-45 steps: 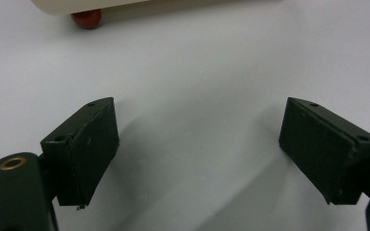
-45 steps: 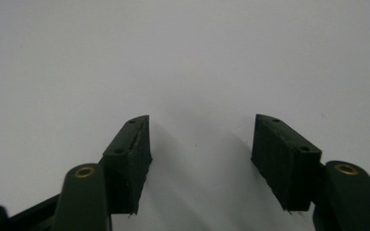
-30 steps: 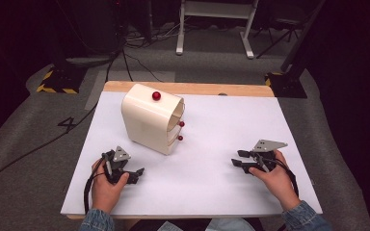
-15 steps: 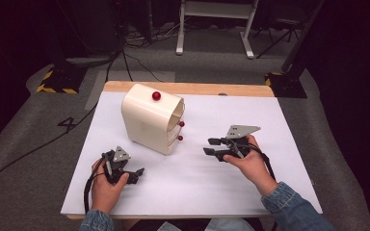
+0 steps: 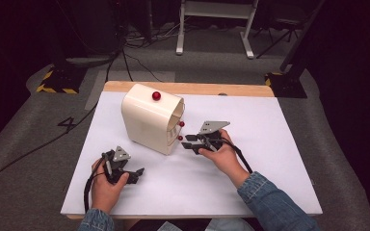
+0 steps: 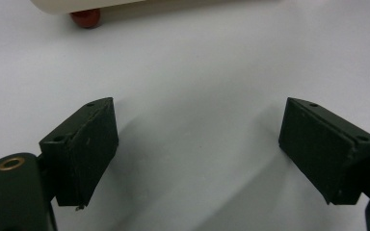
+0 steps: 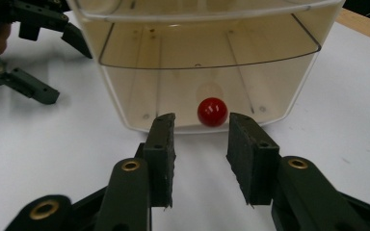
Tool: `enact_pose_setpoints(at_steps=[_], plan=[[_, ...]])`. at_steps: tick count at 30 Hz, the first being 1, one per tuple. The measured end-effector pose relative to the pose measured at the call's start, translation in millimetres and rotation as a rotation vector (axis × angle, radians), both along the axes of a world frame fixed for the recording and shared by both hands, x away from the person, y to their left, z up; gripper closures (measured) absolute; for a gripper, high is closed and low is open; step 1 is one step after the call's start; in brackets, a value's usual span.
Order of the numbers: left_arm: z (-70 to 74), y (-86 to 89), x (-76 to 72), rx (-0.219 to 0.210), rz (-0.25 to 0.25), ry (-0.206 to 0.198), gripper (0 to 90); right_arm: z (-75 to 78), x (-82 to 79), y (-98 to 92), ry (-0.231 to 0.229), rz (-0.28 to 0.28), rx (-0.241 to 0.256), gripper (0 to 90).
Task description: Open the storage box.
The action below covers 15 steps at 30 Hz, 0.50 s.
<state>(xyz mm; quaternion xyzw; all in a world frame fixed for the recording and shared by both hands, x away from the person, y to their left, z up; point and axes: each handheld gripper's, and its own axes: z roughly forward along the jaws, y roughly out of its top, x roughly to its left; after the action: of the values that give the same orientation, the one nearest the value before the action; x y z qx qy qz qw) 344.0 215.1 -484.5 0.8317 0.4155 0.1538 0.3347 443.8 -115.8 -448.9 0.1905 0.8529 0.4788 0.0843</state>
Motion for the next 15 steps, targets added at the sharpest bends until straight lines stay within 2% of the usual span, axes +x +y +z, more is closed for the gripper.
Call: enact_pose_setpoints(at_steps=[4,7,8,9,10,15], plan=[[0.0,0.0,0.0,0.0,0.0,0.0,14.0,-6.5,8.0,7.0,-0.007,0.004,0.026,67.4],[0.0,0.0,0.0,0.0,0.0,0.0,14.0,-10.3,10.1,8.4,-0.013,0.006,0.026,70.4],[0.0,0.0,0.0,0.0,0.0,0.0,14.0,-12.7,12.0,8.0,-0.012,0.008,0.033,73.8],[0.0,0.0,0.0,0.0,0.0,0.0,14.0,-12.7,12.0,8.0,-0.012,0.008,0.033,73.8],[0.0,0.0,0.0,0.0,0.0,0.0,14.0,-12.5,13.8,7.5,-0.011,0.013,0.056,74.0],[0.0,0.0,0.0,0.0,0.0,0.001,14.0,-13.5,15.2,7.4,-0.006,0.021,0.059,74.3]])
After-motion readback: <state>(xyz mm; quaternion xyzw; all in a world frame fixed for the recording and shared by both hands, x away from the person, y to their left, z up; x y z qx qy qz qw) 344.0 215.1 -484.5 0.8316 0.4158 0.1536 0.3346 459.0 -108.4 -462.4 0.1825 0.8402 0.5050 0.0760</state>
